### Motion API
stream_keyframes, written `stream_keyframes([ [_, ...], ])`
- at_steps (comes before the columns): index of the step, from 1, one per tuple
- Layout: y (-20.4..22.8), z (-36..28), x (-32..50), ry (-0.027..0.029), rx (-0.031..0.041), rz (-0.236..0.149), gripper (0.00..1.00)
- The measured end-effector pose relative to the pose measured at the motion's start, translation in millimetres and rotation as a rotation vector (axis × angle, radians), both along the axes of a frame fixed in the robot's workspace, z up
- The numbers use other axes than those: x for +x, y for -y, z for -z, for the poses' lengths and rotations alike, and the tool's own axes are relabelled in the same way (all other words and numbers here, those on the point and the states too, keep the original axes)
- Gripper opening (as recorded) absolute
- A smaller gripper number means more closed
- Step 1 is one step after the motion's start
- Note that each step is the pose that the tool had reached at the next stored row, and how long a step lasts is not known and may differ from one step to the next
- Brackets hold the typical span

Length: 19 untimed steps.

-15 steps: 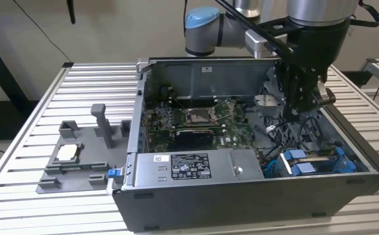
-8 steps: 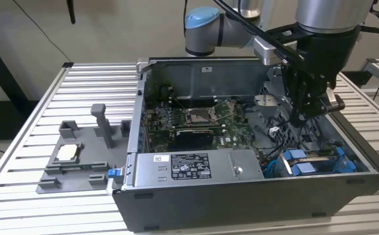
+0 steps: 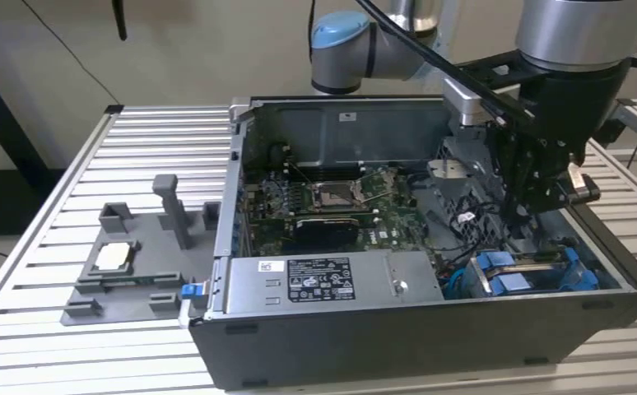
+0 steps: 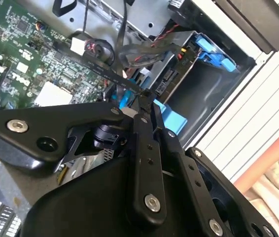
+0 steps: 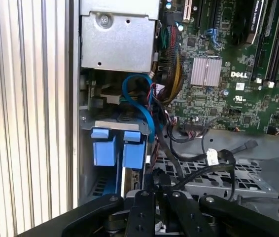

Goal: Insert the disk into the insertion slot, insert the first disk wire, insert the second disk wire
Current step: 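Insert the second disk wire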

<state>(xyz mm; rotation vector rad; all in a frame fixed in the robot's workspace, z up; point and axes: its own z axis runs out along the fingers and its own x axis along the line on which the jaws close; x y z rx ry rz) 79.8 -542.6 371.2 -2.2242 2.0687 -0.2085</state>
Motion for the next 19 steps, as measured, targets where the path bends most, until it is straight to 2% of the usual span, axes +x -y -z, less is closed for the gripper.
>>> stream_keyframes([
  [4,8.1,1.5,4.6,-0.0029,0.0001,0.000,0.16],
  [8,14.7,3.6,10.2,-0.0111,0.0000,0.000,0.16],
  [10,15.6,4.4,11.7,-0.0143,0.0001,0.000,0.16],
  [14,15.6,4.3,11.8,-0.0144,-0.0001,0.000,0.16],
  [15,15.6,4.5,12.0,-0.0161,-0.0001,0.000,0.16],
  [16,15.7,4.8,12.7,-0.0256,0.0002,0.000,0.16],
  [19,15.6,5.4,17.3,-0.0654,0.0000,0.000,0.16],
])
